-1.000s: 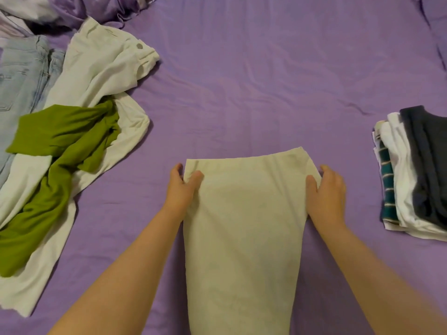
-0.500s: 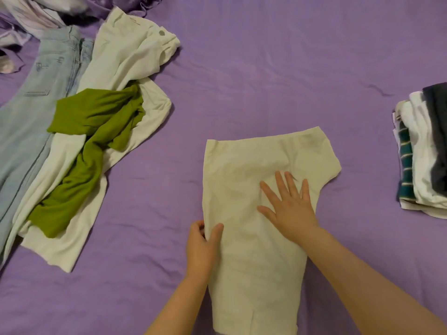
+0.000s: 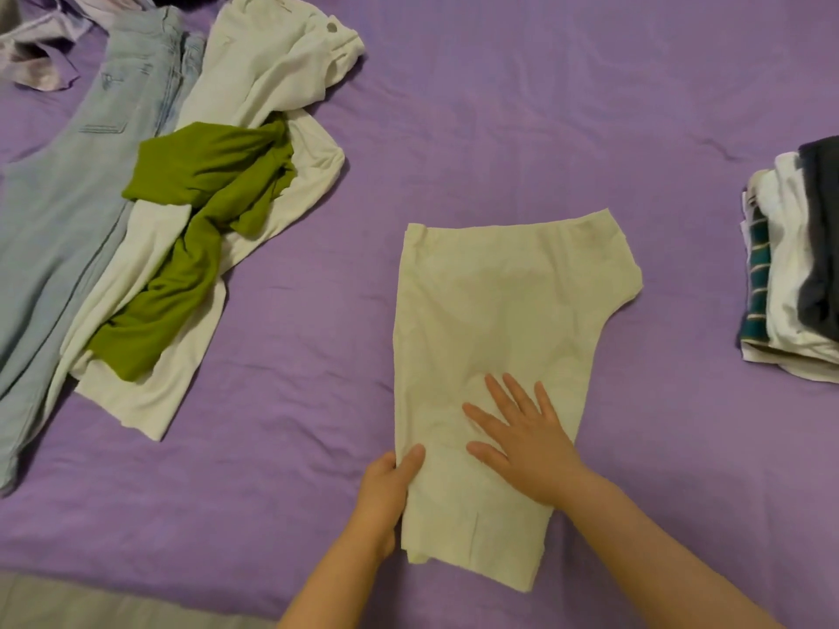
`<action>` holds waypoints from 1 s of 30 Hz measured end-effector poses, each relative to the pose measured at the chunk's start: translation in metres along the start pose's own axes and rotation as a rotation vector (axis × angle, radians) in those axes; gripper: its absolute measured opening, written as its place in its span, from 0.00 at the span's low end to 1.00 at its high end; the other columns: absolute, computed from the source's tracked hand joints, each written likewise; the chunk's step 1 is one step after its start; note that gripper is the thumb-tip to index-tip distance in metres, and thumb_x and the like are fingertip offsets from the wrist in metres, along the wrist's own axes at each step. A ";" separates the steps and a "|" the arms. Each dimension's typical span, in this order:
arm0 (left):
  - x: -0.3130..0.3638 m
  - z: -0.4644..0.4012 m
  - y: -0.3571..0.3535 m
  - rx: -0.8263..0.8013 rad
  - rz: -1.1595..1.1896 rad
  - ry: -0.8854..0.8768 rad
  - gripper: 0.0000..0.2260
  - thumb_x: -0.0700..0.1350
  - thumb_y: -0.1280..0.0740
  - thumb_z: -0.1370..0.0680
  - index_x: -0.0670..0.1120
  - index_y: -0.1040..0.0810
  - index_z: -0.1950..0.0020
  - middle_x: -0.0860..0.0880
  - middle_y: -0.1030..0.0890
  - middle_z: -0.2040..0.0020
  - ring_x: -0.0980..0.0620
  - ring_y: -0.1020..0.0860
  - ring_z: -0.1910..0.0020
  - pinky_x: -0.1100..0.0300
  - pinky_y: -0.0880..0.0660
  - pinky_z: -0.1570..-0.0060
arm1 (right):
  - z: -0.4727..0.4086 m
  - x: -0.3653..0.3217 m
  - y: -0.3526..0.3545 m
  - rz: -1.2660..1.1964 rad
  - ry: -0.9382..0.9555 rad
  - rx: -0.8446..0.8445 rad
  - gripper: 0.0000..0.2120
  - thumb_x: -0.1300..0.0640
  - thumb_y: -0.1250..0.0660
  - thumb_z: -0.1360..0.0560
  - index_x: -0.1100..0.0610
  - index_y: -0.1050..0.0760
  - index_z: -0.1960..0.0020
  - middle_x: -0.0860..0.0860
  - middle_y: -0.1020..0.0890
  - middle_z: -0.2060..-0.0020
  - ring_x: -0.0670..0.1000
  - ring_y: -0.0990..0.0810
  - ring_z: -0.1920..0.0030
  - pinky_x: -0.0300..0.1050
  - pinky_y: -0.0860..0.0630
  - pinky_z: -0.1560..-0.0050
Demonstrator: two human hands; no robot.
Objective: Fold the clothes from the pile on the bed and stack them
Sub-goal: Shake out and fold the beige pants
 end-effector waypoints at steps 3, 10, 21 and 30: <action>0.013 0.013 -0.006 -0.067 0.166 0.073 0.16 0.50 0.35 0.21 0.39 0.21 0.42 0.40 0.16 0.48 0.42 0.17 0.48 0.48 0.21 0.49 | 0.016 0.006 0.017 -0.417 0.011 -0.164 0.27 0.29 0.58 0.28 0.31 0.40 0.31 0.38 0.50 0.24 0.40 0.61 0.25 0.43 0.68 0.28; 0.069 0.048 -0.041 -0.216 0.722 0.222 0.12 0.43 0.39 0.19 0.35 0.22 0.47 0.39 0.16 0.60 0.46 0.16 0.66 0.59 0.22 0.74 | 0.070 -0.013 0.103 -0.942 0.146 -0.091 0.42 0.17 0.50 0.39 0.39 0.38 0.32 0.38 0.38 0.28 0.35 0.44 0.27 0.33 0.48 0.28; 0.167 0.048 -0.089 -0.253 0.977 0.199 0.10 0.33 0.44 0.20 0.30 0.24 0.49 0.34 0.21 0.50 0.40 0.23 0.44 0.46 0.30 0.40 | 0.071 -0.007 0.174 -0.651 0.124 0.401 0.46 0.44 0.26 0.31 0.32 0.56 0.28 0.24 0.46 0.31 0.22 0.47 0.35 0.19 0.45 0.38; 0.187 -0.013 -0.091 -0.137 0.896 0.231 0.16 0.42 0.43 0.17 0.26 0.29 0.48 0.30 0.22 0.49 0.34 0.27 0.37 0.41 0.34 0.34 | -0.029 0.089 0.181 -1.088 -0.283 0.683 0.34 0.55 0.30 0.25 0.50 0.44 0.24 0.41 0.33 0.33 0.43 0.34 0.32 0.23 0.40 0.41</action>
Point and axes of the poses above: each hand's wrist, its own z-axis away from the middle knuckle, its own y-axis out of the back of the hand, x = y × z, the point moved 7 cm from there along -z, towards the middle knuckle
